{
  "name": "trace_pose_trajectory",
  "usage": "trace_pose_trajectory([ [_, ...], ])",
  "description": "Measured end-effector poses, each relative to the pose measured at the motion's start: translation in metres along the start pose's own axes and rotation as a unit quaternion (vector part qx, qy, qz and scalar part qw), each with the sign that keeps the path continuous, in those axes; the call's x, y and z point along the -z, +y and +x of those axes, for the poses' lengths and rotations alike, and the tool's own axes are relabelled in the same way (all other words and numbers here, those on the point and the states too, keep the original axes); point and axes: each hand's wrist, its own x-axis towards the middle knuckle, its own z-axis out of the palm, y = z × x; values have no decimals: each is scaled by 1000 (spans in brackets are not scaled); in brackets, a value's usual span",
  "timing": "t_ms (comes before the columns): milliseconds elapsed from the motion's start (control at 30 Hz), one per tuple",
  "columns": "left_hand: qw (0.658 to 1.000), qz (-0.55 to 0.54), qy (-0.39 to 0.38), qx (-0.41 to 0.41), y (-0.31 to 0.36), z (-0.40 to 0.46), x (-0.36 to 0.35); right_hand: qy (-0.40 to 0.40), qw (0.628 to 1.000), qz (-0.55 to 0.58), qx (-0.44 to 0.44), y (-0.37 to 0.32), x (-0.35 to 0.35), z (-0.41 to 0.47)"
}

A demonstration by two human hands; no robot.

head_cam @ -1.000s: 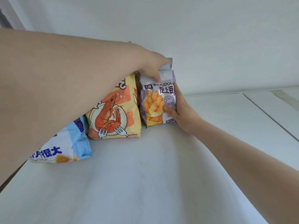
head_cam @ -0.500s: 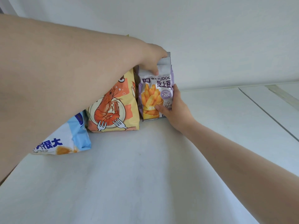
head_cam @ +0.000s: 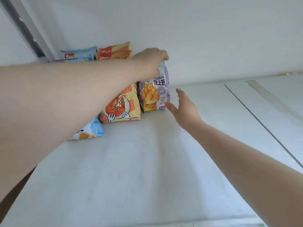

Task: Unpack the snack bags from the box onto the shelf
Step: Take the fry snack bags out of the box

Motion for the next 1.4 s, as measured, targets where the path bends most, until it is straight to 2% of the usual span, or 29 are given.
trace_pose_trajectory([
  [100, 998, -48, -28, -13, 39, -61, -9, -4, 999, -48, -19, -8, 22, -52],
  [200, 997, -37, -64, -19, 78, -139, -7, -36, 991, -127, -31, -17, 43, -125],
  [300, 996, -44, -65, -28, 113, -220, 1, -53, 980, -186, -47, -28, 56, -209],
  [533, 989, -110, -68, -66, 201, -396, -8, -64, 958, -239, -143, -50, 61, -404],
  [733, 977, -97, -171, -83, 263, -507, -25, -126, 929, -278, -211, -44, 71, -535],
  [900, 958, -99, -246, -107, 311, -552, -37, -149, 910, -263, -285, -17, 97, -619],
  [1100, 943, -97, -290, -131, 393, -555, -48, -108, 900, -246, -343, 22, 156, -690],
  [1400, 930, -116, -331, -111, 558, -556, -76, -123, 897, -265, -331, 107, 272, -775],
])
